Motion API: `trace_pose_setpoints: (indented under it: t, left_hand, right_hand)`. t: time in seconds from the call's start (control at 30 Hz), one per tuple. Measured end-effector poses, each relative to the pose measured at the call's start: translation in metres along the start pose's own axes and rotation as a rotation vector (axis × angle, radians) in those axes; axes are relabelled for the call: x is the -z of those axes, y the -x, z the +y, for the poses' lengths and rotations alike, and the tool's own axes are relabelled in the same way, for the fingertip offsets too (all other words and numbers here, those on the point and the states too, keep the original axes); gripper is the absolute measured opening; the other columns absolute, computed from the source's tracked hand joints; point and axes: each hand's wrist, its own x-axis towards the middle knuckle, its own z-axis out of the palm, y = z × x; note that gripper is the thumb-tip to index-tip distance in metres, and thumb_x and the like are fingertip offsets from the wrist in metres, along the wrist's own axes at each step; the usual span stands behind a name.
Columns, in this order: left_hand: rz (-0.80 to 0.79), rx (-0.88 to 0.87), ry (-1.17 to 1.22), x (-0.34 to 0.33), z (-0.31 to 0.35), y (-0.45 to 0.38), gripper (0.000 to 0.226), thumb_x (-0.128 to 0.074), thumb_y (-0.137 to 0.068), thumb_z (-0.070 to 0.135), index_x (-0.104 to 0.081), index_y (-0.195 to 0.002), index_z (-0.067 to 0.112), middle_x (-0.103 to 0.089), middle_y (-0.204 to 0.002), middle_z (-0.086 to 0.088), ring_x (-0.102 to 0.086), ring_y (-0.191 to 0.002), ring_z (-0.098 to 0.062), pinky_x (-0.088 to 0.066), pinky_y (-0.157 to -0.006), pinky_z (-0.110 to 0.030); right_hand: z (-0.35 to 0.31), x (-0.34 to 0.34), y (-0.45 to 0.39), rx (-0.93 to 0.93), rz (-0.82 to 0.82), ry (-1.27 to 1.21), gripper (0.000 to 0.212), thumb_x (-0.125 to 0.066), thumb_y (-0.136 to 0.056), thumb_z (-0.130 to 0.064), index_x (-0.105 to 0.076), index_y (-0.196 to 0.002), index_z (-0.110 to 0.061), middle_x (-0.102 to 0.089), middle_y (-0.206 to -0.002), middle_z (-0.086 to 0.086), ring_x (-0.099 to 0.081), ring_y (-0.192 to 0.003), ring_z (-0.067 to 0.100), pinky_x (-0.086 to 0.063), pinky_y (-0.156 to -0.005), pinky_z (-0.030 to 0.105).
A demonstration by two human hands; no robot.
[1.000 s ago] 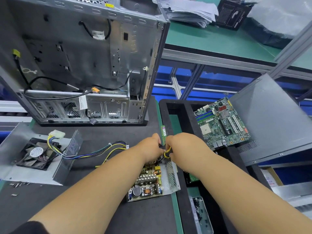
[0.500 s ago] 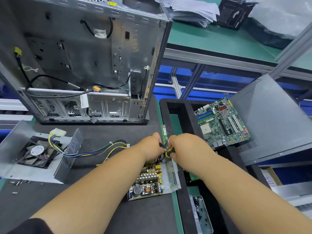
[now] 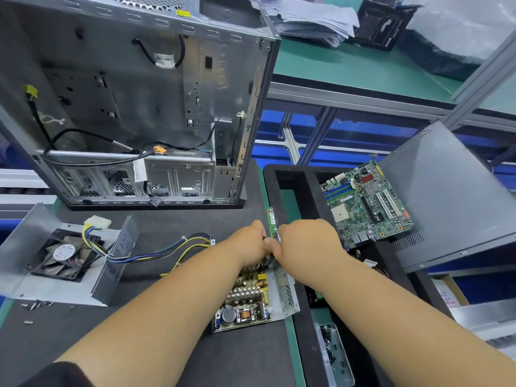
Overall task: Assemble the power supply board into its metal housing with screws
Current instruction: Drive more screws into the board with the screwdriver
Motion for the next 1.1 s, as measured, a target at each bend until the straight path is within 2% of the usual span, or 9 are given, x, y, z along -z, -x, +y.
trace_pose_setpoints:
  t: [0.1,0.2,0.37,0.53,0.7,0.83,0.9,1.0,1.1]
  left_hand:
    - [-0.002,0.020,0.022,0.000,0.000,-0.002,0.021,-0.057,-0.090,0.023,-0.043,-0.104,0.016,-0.060,-0.102,-0.010,-0.056,-0.091,-0.027,-0.046,-0.082,-0.042]
    - [0.009,0.032,0.020,-0.001,0.000,-0.004,0.023,-0.060,-0.089,0.028,-0.042,-0.100,0.018,-0.061,-0.101,-0.009,-0.054,-0.084,-0.023,-0.045,-0.076,-0.038]
    - [0.011,0.029,0.010,-0.003,-0.001,-0.005,0.027,-0.059,-0.093,0.036,-0.041,-0.101,0.018,-0.061,-0.102,-0.010,-0.051,-0.080,-0.021,-0.044,-0.074,-0.038]
    - [0.017,0.037,0.036,-0.003,0.000,-0.003,0.019,-0.053,-0.093,0.031,-0.038,-0.091,0.020,-0.057,-0.088,-0.008,-0.048,-0.074,-0.021,-0.039,-0.067,-0.035]
    - [-0.012,0.030,0.034,0.000,0.002,-0.002,0.017,-0.053,-0.091,0.024,-0.037,-0.094,0.017,-0.057,-0.090,-0.008,-0.048,-0.075,-0.020,-0.039,-0.067,-0.038]
    - [-0.014,0.030,0.023,0.001,0.001,-0.003,0.018,-0.056,-0.090,0.021,-0.040,-0.097,0.017,-0.054,-0.088,-0.005,-0.047,-0.077,-0.020,-0.037,-0.069,-0.035]
    - [-0.007,0.044,0.039,0.000,0.000,-0.004,0.024,-0.062,-0.088,0.025,-0.041,-0.098,0.017,-0.059,-0.097,-0.008,-0.051,-0.082,-0.023,-0.041,-0.073,-0.037]
    - [-0.009,0.054,0.044,-0.001,0.000,-0.006,0.032,-0.067,-0.086,0.030,-0.043,-0.101,0.017,-0.061,-0.105,-0.011,-0.052,-0.085,-0.023,-0.042,-0.074,-0.037]
    - [-0.015,0.050,0.049,-0.001,0.000,-0.005,0.034,-0.067,-0.088,0.032,-0.043,-0.105,0.014,-0.061,-0.108,-0.014,-0.049,-0.081,-0.022,-0.039,-0.071,-0.035]
  right_hand:
    - [0.004,0.009,0.004,0.085,0.011,-0.185,0.015,-0.045,-0.095,-0.033,-0.040,-0.098,-0.019,-0.051,-0.100,0.005,-0.041,-0.078,0.025,-0.027,-0.069,0.035]
    - [0.009,0.012,0.002,0.120,-0.050,-0.202,0.014,-0.050,-0.095,-0.022,-0.041,-0.103,-0.015,-0.050,-0.105,0.006,-0.038,-0.080,0.023,-0.026,-0.067,0.032]
    - [0.013,0.006,-0.006,0.072,-0.057,-0.111,0.024,-0.053,-0.098,-0.034,-0.049,-0.108,-0.012,-0.049,-0.086,0.003,-0.045,-0.074,0.023,-0.035,-0.060,0.032]
    - [0.008,-0.001,-0.013,-0.009,-0.046,0.017,0.032,-0.042,-0.102,-0.040,-0.044,-0.079,-0.017,-0.035,-0.062,-0.002,-0.042,-0.061,0.023,-0.023,-0.045,0.025]
    - [0.001,-0.004,-0.007,-0.109,-0.023,0.003,0.046,-0.026,-0.103,-0.049,-0.051,-0.079,-0.019,-0.040,-0.063,-0.001,-0.049,-0.061,0.024,-0.031,-0.050,0.024]
    - [0.005,0.007,0.002,0.032,-0.012,-0.213,0.023,-0.041,-0.097,-0.036,-0.046,-0.106,-0.014,-0.048,-0.087,0.004,-0.048,-0.076,0.028,-0.031,-0.062,0.034]
    - [0.009,0.015,0.003,0.101,-0.092,-0.252,0.015,-0.050,-0.094,-0.024,-0.041,-0.103,-0.016,-0.052,-0.101,0.008,-0.044,-0.079,0.026,-0.032,-0.065,0.034]
    - [0.011,0.020,0.000,0.103,-0.121,-0.178,0.020,-0.057,-0.095,-0.024,-0.038,-0.093,-0.018,-0.046,-0.086,0.001,-0.045,-0.078,0.024,-0.032,-0.060,0.032]
    - [0.011,0.016,-0.006,0.077,-0.102,-0.104,0.026,-0.054,-0.098,-0.033,-0.037,-0.088,-0.017,-0.033,-0.070,-0.003,-0.043,-0.070,0.023,-0.022,-0.048,0.028]
